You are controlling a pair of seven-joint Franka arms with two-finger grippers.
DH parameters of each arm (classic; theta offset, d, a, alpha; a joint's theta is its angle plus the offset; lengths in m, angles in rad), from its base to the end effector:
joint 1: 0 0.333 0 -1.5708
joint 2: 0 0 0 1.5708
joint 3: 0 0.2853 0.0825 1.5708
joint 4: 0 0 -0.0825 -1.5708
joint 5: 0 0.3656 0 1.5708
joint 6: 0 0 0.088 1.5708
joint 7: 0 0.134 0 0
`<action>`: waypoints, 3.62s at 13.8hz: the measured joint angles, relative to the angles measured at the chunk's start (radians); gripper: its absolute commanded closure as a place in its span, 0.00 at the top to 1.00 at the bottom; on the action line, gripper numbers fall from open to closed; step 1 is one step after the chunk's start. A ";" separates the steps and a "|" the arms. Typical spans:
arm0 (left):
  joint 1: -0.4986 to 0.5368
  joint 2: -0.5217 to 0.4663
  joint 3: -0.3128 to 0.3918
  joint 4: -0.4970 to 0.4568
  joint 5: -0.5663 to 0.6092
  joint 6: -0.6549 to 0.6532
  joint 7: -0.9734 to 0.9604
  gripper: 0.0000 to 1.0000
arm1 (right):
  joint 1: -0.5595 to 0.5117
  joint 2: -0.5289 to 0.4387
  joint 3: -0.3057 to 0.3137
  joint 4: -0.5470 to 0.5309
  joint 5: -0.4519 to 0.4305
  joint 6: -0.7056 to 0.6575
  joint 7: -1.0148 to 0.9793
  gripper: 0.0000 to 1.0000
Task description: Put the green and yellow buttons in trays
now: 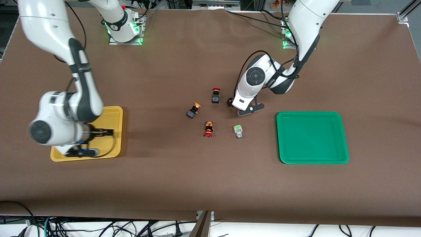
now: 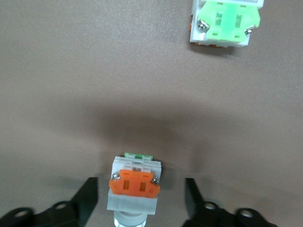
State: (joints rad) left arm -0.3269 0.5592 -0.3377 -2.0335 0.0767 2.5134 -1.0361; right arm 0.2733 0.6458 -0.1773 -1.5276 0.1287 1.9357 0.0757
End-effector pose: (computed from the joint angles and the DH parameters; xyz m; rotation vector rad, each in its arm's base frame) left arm 0.4413 -0.3542 0.1392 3.0323 0.5393 -0.2009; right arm 0.6352 0.0845 0.2258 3.1068 -0.0256 -0.3523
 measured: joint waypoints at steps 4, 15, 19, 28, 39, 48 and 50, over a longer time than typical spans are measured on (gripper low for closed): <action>0.000 0.001 0.001 0.002 0.042 0.000 -0.004 0.09 | 0.193 0.011 0.053 -0.003 0.013 0.062 0.422 1.00; 0.139 -0.140 0.026 0.105 0.064 -0.247 0.275 0.00 | 0.507 0.137 0.056 -0.030 0.024 0.282 0.971 0.00; 0.355 -0.100 0.035 0.148 0.064 -0.247 0.673 0.00 | 0.517 0.127 0.048 -0.034 0.024 0.278 0.947 0.00; 0.570 0.144 0.034 0.282 0.064 -0.152 1.087 0.99 | 0.212 -0.004 -0.202 -0.066 0.022 -0.053 0.022 0.00; 0.506 0.104 -0.135 0.331 0.057 -0.194 0.829 1.00 | 0.144 -0.030 -0.298 -0.075 0.099 -0.033 -0.271 1.00; 0.246 0.171 -0.119 0.400 0.057 -0.173 0.396 1.00 | 0.130 -0.208 -0.320 0.257 0.079 -0.486 -0.269 1.00; 0.229 0.205 -0.109 0.409 0.057 -0.142 0.349 1.00 | 0.026 -0.284 -0.173 0.225 -0.002 -0.493 -0.203 1.00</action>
State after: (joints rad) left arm -0.0975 0.7645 -0.4466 -1.6248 0.1333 2.3710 -0.6867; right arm 0.2995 0.3614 -0.3502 -1.3030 0.1263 1.4425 -0.1272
